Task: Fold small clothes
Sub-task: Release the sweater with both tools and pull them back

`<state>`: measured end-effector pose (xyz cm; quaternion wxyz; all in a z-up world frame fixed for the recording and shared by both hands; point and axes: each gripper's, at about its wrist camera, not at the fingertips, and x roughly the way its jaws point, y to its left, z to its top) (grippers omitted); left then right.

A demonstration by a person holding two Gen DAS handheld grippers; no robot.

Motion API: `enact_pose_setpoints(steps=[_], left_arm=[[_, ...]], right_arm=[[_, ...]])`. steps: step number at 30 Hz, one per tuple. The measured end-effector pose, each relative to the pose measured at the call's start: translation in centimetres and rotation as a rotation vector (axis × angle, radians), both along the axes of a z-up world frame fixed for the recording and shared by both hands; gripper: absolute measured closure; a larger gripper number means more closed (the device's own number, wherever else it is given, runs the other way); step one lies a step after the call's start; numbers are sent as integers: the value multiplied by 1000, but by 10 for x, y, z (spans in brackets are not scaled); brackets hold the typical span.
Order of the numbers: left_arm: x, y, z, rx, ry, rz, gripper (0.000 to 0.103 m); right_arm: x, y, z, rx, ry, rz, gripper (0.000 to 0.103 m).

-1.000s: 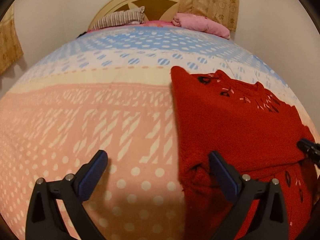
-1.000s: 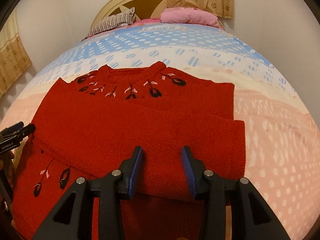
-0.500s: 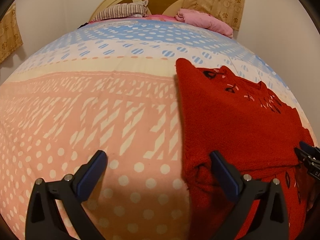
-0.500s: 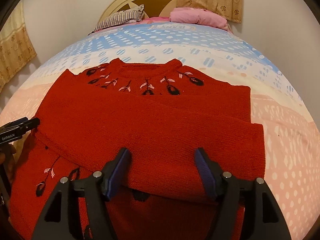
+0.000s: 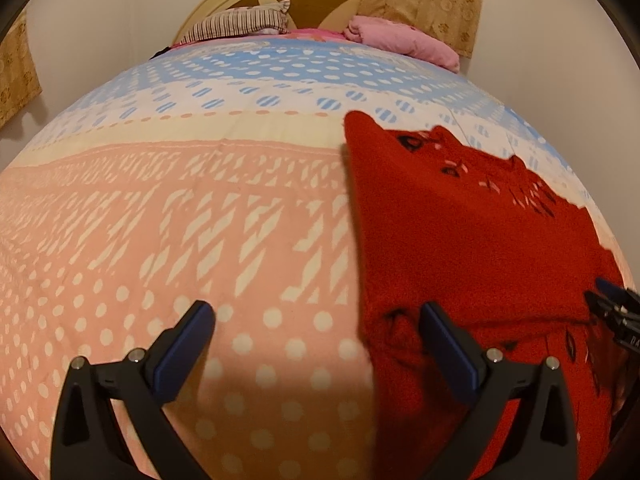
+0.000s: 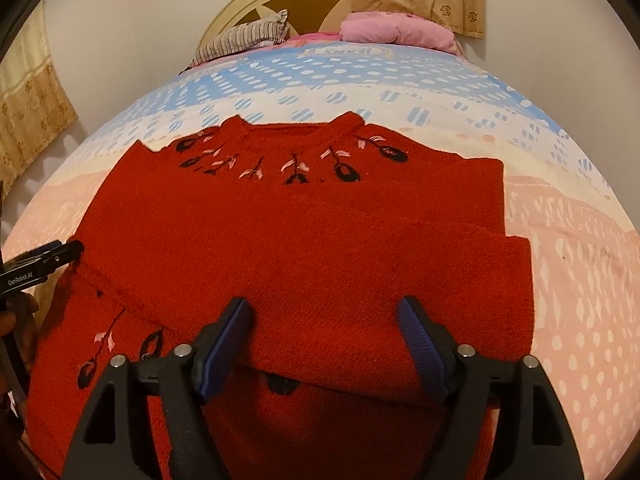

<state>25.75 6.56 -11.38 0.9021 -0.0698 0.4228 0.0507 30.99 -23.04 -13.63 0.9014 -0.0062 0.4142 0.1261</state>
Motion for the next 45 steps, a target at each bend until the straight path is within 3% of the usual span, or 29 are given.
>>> enact_pose_setpoints(steps=[7,36,45], left_arm=[[-11,-1,6,-22,-14,-24,0],[-138,-27,6,-123,-52,-182,0],[-179,-37,5,-114,-53,-267,4]], right_arm=[[-16,-8,8,49,-21,-11,24],[-150,-10,0,-48,-49,27,23],[-195,-16,-6,-66,-56,23,19]])
